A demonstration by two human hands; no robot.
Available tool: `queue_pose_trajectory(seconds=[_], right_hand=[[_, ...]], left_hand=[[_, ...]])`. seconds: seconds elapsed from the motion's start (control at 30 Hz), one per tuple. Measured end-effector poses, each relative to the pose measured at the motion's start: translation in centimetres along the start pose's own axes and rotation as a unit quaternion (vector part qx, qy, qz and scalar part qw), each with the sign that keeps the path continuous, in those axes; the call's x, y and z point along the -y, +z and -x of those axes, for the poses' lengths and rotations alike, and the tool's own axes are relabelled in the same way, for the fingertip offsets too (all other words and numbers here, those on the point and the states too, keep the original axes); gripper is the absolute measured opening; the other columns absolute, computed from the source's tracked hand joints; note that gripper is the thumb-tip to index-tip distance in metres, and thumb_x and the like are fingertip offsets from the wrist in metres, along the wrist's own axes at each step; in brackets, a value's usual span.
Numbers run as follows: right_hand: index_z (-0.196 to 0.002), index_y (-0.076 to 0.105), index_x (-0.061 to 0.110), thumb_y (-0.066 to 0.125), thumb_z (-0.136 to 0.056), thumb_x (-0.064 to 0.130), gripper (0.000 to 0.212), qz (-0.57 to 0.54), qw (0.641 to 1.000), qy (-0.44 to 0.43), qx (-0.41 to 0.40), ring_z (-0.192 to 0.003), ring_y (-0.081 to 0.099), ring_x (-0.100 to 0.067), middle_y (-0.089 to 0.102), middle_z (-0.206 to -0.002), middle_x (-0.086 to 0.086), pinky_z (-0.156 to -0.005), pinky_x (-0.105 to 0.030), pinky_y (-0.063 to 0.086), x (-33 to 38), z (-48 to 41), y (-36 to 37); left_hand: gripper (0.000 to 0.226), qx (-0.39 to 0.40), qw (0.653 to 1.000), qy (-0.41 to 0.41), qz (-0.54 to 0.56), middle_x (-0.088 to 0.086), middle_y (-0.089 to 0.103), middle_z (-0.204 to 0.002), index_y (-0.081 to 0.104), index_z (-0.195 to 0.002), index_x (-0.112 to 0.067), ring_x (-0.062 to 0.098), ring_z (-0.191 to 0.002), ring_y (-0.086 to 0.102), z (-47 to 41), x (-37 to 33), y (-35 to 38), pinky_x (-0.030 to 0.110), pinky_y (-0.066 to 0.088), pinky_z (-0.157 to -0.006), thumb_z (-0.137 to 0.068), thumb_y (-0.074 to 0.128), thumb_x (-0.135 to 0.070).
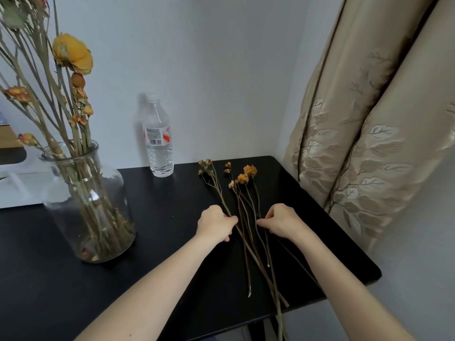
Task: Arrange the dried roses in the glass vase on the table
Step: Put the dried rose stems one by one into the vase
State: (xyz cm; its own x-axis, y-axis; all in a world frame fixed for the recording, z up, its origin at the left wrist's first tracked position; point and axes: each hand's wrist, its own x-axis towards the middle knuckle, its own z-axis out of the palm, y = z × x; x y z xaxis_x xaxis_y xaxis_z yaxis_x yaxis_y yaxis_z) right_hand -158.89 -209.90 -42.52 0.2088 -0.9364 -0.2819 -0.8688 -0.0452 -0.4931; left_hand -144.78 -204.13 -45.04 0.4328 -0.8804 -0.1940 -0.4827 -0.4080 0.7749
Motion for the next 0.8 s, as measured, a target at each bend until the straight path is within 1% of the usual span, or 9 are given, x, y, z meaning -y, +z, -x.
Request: queue_pose_trajectory(seconds=[0.07, 0.13, 0.23, 0.3, 0.4, 0.47, 0.57, 0.7, 0.8], right_hand=[[-0.105, 0.062, 0.011, 0.062, -0.087, 0.029, 0.025, 0.002, 1.000, 0.006, 0.000, -0.095, 0.063, -0.020, 0.065, -0.104, -0.008, -0.086, -0.034, 0.053, 0.1, -0.1, 0.0], [-0.105, 0.062, 0.011, 0.061, -0.088, 0.026, 0.022, 0.000, 1.000, 0.011, -0.002, -0.094, 0.063, -0.019, 0.065, -0.104, -0.008, -0.085, -0.032, 0.053, 0.2, -0.2, 0.0], [-0.105, 0.061, 0.011, 0.060, -0.089, 0.023, 0.020, -0.005, 1.000, 0.013, -0.001, -0.095, 0.062, -0.020, 0.064, -0.105, -0.009, -0.087, -0.033, 0.053, 0.2, -0.3, 0.0], [-0.105, 0.061, 0.010, 0.060, -0.089, 0.022, 0.020, -0.008, 1.000, 0.011, 0.000, -0.095, 0.062, -0.020, 0.064, -0.104, -0.009, -0.087, -0.034, 0.053, 0.1, -0.3, 0.0], [-0.104, 0.062, 0.010, 0.061, -0.089, 0.021, 0.019, -0.008, 1.000, 0.006, -0.008, -0.094, 0.062, -0.020, 0.064, -0.103, -0.009, -0.085, -0.032, 0.053, 0.2, -0.4, 0.0], [-0.103, 0.063, 0.009, 0.061, -0.088, 0.021, 0.019, -0.004, 1.000, 0.005, -0.013, -0.093, 0.062, -0.020, 0.064, -0.103, -0.008, -0.084, -0.032, 0.053, 0.1, -0.3, -0.1], [-0.101, 0.064, 0.009, 0.062, -0.088, 0.021, 0.018, -0.003, 1.000, 0.001, -0.017, -0.093, 0.062, -0.019, 0.064, -0.101, -0.008, -0.084, -0.033, 0.053, 0.0, -0.4, -0.1], [-0.100, 0.065, 0.010, 0.061, -0.088, 0.022, 0.017, -0.002, 1.000, -0.005, -0.027, -0.092, 0.062, -0.019, 0.064, -0.101, -0.008, -0.083, -0.032, 0.054, -0.1, -0.4, -0.1], [-0.096, 0.063, 0.011, 0.061, -0.089, 0.022, 0.014, -0.006, 0.999, -0.014, -0.036, -0.086, 0.061, -0.017, 0.062, -0.094, -0.005, -0.078, -0.030, 0.052, -0.1, -0.5, -0.1]], left_hand=[[0.023, 0.004, 1.000, -0.015, 0.023, 0.001, 0.056, -0.050, 0.059, -0.069, -0.008, 0.005, -0.028, 0.047, 0.0, -0.1, 0.1, 0.018, 0.039, -0.039, -0.086, 0.057, -0.022], [0.021, 0.010, 0.998, -0.030, 0.052, 0.002, 0.056, -0.053, 0.057, -0.071, -0.007, 0.007, -0.033, 0.048, 0.1, -0.3, 0.0, 0.017, 0.038, -0.037, -0.088, 0.055, -0.019], [0.022, 0.012, 0.996, -0.028, 0.089, 0.002, 0.055, -0.056, 0.055, -0.074, -0.008, 0.007, -0.036, 0.048, 0.2, -0.6, -0.5, 0.015, 0.036, -0.035, -0.092, 0.050, -0.019], [0.019, 0.010, 0.993, -0.014, 0.113, 0.002, 0.053, -0.055, 0.055, -0.082, -0.006, 0.005, -0.032, 0.046, 0.3, -0.8, -1.1, 0.014, 0.036, -0.034, -0.094, 0.047, -0.018], [0.016, 0.007, 0.990, 0.006, 0.137, 0.002, 0.052, -0.058, 0.053, -0.103, -0.004, 0.005, -0.033, 0.046, 0.6, -1.0, -1.9, 0.014, 0.037, -0.034, -0.095, 0.045, -0.016], [0.018, 0.010, 0.990, 0.014, 0.140, 0.002, 0.052, -0.060, 0.052, -0.106, -0.004, 0.007, -0.037, 0.046, 0.8, -1.0, -2.4, 0.014, 0.036, -0.034, -0.095, 0.045, -0.017], [0.015, 0.012, 0.990, 0.024, 0.141, 0.002, 0.052, -0.060, 0.052, -0.101, -0.006, 0.008, -0.040, 0.046, 1.2, -0.9, -2.9, 0.014, 0.037, -0.035, -0.095, 0.045, -0.018], [0.013, 0.010, 0.990, 0.040, 0.137, 0.001, 0.051, -0.058, 0.052, -0.090, -0.008, 0.007, -0.038, 0.046, 1.6, -0.7, -3.6, 0.015, 0.037, -0.036, -0.095, 0.046, -0.019], [0.017, 0.002, 0.990, 0.057, 0.126, 0.001, 0.050, -0.057, 0.051, -0.085, -0.008, 0.007, -0.036, 0.046, 1.8, -0.6, -4.3, 0.016, 0.037, -0.037, -0.096, 0.045, -0.019]])
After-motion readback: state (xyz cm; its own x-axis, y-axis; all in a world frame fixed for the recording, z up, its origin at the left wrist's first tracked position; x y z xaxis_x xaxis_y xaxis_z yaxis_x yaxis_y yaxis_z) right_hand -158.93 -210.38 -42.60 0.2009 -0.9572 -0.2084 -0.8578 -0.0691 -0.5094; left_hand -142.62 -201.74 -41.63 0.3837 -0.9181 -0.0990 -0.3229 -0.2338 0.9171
